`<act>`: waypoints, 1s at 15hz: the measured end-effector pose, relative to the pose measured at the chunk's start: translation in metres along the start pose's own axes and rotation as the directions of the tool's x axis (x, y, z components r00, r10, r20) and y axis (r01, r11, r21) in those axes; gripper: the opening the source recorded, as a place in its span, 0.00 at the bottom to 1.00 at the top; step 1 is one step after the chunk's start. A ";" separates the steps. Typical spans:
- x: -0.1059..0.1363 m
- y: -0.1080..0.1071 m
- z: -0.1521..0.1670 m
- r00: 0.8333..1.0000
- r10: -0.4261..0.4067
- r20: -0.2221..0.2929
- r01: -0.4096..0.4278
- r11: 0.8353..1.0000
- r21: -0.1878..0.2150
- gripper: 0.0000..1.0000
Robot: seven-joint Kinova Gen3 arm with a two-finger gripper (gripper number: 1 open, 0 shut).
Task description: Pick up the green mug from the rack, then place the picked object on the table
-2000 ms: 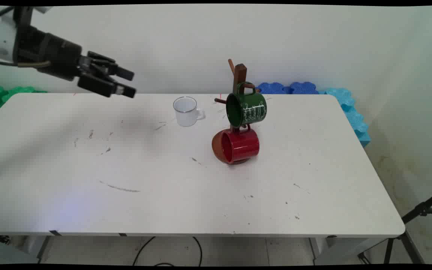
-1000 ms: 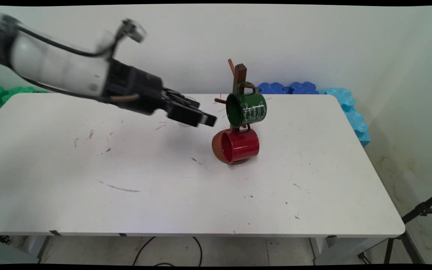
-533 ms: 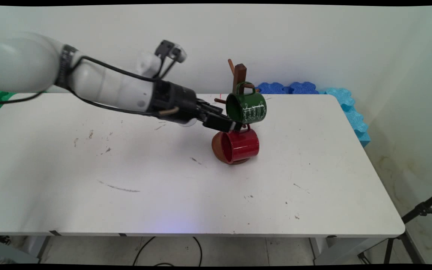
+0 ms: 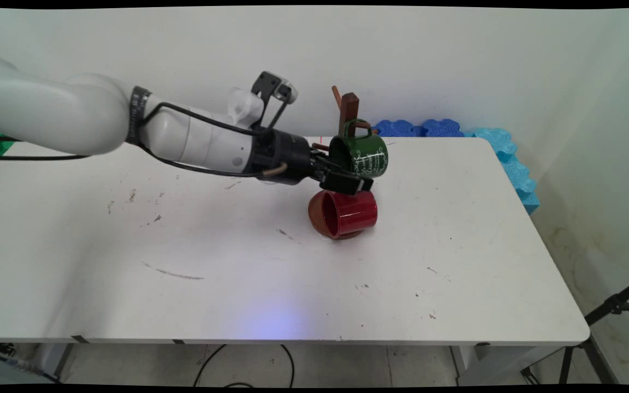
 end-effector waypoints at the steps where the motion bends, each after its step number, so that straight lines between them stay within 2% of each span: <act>1: 0.000 0.000 0.004 1.000 0.005 -0.008 -0.005 1.000 -0.003 1.00; 4: -0.001 -0.001 0.012 0.999 0.015 -0.028 -0.015 1.000 -0.008 1.00; 5: -0.002 -0.001 0.014 0.999 0.016 -0.033 -0.017 1.000 -0.009 0.00; 15: -0.003 0.000 0.022 0.996 0.035 -0.082 -0.038 0.999 -0.028 0.00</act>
